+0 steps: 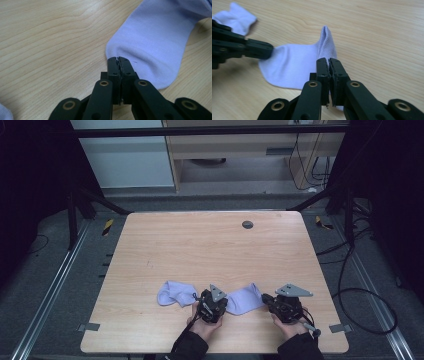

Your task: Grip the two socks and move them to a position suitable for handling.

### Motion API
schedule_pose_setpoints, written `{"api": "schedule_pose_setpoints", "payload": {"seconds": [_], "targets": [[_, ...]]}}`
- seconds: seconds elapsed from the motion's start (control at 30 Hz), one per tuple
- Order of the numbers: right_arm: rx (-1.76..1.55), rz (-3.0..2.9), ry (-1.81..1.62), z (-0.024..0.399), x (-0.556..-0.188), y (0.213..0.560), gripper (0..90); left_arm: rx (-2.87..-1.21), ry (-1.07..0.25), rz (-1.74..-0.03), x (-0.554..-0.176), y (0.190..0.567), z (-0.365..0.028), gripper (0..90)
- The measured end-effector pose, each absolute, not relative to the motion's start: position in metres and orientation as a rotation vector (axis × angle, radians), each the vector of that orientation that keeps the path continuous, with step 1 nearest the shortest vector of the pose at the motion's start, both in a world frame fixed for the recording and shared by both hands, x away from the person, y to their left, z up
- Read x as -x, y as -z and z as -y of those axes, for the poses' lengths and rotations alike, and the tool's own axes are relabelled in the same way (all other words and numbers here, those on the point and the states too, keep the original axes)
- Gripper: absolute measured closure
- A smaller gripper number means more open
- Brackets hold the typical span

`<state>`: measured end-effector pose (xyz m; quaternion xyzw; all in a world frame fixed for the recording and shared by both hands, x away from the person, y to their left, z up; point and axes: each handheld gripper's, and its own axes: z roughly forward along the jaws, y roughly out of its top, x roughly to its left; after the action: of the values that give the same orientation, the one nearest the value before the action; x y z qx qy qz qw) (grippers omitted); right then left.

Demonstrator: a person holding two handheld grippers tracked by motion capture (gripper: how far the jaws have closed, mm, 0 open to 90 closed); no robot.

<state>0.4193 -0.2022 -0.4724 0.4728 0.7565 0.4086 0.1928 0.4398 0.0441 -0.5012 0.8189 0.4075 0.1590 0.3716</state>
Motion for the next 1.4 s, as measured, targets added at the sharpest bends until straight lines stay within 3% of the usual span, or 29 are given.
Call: {"api": "schedule_pose_setpoints", "payload": {"seconds": [0.6,0.87,1.13,1.4], "targets": [[-1.459,-2.064,-0.902,0.222,-0.425,0.481,83.5,-2.089,-0.421,-1.05,-0.447,0.501,-0.041,86.5],[-1.439,-2.012,-0.983,0.228,-0.422,0.475,73.3,-2.068,-0.437,-1.027,-0.446,0.49,-0.049,65.8],[-1.35,-2.001,-1.13,0.222,-0.418,0.461,62.5,-2.043,-0.426,-0.961,-0.446,0.46,-0.084,43.7],[-1.296,-2.054,-1.165,0.208,-0.42,0.454,57.2,-2.015,-0.451,-0.976,-0.443,0.442,-0.123,35.2]]}}
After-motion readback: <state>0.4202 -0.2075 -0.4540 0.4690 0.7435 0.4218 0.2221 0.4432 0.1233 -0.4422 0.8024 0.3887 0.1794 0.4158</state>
